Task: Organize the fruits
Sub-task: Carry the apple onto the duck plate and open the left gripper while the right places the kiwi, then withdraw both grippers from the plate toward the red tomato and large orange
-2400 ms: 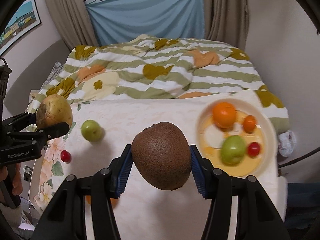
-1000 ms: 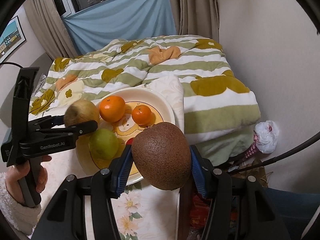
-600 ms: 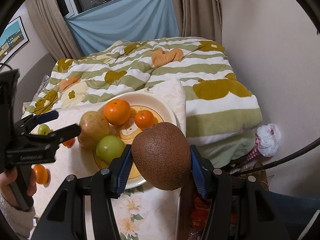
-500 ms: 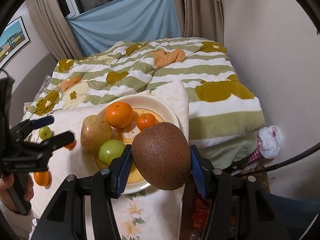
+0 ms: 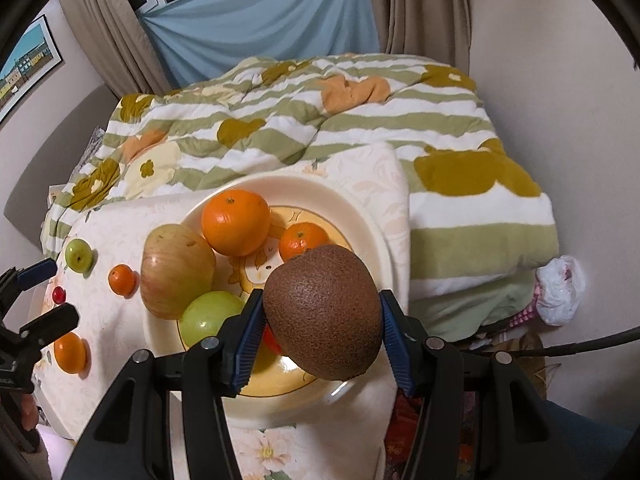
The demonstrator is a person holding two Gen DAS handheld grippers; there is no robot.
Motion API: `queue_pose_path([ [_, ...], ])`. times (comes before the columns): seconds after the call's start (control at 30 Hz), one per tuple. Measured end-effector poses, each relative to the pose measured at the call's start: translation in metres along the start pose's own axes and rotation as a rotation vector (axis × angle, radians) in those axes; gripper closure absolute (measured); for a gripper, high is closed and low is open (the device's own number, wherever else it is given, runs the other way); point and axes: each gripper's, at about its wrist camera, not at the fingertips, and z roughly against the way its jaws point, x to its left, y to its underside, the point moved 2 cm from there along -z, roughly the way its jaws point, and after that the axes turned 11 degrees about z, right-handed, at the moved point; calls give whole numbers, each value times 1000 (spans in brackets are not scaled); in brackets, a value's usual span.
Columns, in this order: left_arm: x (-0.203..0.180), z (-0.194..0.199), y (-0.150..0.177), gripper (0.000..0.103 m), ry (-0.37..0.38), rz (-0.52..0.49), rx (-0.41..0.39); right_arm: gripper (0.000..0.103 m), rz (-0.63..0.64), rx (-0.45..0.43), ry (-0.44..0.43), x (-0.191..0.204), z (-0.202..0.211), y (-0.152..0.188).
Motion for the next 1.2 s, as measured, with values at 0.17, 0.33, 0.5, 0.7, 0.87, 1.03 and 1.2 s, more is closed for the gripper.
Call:
queue_pose_path([
  [0.17,11,-2,6,0,-6,33,11,51,10,2,11,3,-7,-3],
  [0.33,19,-2,11,0,-15,57,16,24,18,-34,21,4,-2,-6],
  [0.5,24,7,16,0,-24,78,20,1,66,-78,65,8,12,-10],
  [0.7,28,32,16,0,-39,92,-6,1,73,-107,67,11,30,-10],
  [0.87,41,63,17,0,-46,123,-35,1,78,-111,48,20,52,-9],
  [1.03,64,99,21,0,-85,154,-73,1,85,-105,43,36,78,-8],
  [1.2,102,130,29,0,-120,203,-99,1,88,-122,28,56,98,-7],
])
